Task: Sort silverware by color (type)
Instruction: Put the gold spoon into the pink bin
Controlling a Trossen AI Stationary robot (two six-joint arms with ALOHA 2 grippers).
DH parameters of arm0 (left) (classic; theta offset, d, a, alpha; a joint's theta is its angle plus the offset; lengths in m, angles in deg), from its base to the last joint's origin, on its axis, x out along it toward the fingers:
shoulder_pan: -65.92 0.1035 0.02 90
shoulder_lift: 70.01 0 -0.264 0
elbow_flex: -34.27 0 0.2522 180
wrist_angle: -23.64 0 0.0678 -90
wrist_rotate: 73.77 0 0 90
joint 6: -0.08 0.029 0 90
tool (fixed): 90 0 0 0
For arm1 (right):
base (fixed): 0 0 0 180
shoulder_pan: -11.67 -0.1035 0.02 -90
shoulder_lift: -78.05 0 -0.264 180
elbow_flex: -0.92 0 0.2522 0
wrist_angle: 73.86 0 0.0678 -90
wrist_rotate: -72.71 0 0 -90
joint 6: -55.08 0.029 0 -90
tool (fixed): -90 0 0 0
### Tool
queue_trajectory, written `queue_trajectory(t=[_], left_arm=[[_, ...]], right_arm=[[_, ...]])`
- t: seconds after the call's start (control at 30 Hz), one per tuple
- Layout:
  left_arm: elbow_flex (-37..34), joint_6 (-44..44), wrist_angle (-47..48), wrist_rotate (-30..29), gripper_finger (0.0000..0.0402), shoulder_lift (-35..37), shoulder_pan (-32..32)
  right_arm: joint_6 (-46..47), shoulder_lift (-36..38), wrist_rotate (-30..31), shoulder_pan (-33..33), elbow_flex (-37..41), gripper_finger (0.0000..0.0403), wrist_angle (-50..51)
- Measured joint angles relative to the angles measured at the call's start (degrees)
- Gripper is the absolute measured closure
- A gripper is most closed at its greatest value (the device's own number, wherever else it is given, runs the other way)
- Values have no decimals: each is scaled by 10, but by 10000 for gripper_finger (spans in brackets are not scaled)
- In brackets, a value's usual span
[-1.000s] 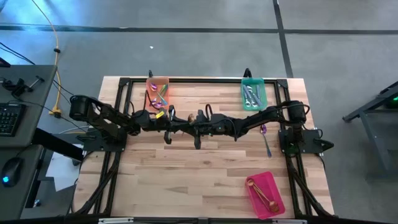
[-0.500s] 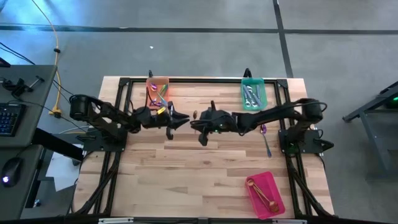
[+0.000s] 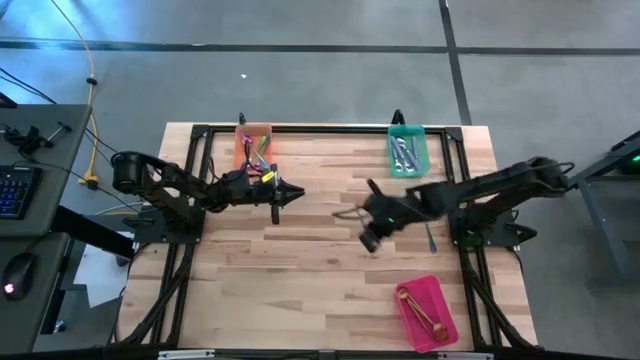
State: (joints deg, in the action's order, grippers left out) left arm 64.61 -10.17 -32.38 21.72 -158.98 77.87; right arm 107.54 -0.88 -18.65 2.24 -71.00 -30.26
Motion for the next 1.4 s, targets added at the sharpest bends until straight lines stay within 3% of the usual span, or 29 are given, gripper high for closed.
queue_trajectory(t=[0.13,0.4,0.6,0.83,1.4], left_arm=[[0,0,10,5,382,0,0],[0,4,15,4,400,0,0],[0,4,16,4,401,0,0],[0,4,16,4,401,0,0],[0,4,25,4,401,0,0]], right_arm=[[166,42,-36,-85,0,402,72],[484,46,-20,-293,0,402,157],[621,16,-14,-401,0,402,186],[647,-31,-12,-444,1,402,192],[550,-141,-142,-444,1,401,121]])
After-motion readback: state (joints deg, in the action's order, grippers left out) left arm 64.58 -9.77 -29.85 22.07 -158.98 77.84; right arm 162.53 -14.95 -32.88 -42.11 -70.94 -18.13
